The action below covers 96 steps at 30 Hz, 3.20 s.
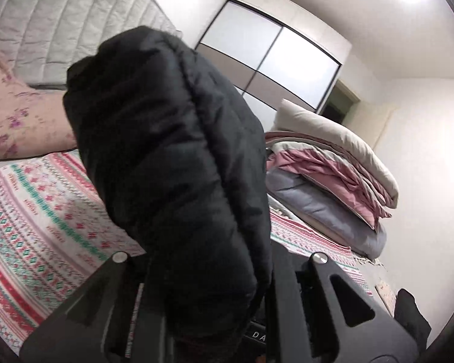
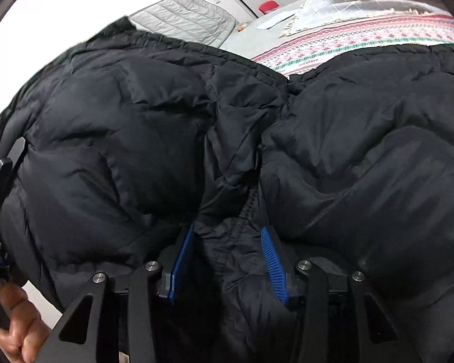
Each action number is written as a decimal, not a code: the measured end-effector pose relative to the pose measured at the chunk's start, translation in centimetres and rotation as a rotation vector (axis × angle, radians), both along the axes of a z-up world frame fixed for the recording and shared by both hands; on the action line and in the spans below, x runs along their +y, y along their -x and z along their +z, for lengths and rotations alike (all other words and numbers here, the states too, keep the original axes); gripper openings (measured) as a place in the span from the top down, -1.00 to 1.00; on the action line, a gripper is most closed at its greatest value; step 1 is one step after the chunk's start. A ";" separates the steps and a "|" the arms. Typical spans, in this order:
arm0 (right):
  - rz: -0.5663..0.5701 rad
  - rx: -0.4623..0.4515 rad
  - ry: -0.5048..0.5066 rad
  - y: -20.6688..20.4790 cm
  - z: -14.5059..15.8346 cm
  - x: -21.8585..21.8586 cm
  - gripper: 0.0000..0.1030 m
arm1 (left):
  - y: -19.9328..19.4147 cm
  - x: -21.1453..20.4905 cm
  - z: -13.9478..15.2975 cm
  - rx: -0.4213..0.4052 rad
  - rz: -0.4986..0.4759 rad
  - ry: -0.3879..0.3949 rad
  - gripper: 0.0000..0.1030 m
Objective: Fold large clothes
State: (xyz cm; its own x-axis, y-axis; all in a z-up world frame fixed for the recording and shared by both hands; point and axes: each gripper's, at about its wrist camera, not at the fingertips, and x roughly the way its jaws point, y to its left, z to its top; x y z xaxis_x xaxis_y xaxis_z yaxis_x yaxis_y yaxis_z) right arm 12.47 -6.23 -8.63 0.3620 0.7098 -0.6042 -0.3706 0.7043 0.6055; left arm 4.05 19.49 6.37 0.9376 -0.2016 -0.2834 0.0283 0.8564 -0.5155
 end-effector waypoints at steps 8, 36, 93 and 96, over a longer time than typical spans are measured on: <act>-0.143 0.023 -0.131 0.3 4.1 -8.4 -0.27 | -1.2 -6.2 0.4 -0.007 -0.170 -0.106 0.57; -0.485 -0.050 -0.314 7.0 8.9 -28.8 -0.35 | 1.5 -17.9 -3.8 0.200 -1.043 -0.339 -0.49; -0.578 0.043 0.154 7.4 2.9 -30.3 0.70 | -7.7 -14.1 -8.5 0.375 -0.608 -0.224 -0.68; -0.575 0.072 0.179 7.0 1.8 -29.8 0.47 | -8.4 -14.1 -9.7 0.438 -0.642 -0.160 -0.75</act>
State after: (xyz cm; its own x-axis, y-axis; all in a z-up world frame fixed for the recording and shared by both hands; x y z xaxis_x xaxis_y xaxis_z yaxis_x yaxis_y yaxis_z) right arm 5.50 -36.01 -6.85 0.6113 0.2971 -0.7335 0.1374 0.8729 0.4681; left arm 12.46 5.43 -3.33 0.4482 -0.5908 -0.6709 0.3654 0.8060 -0.4657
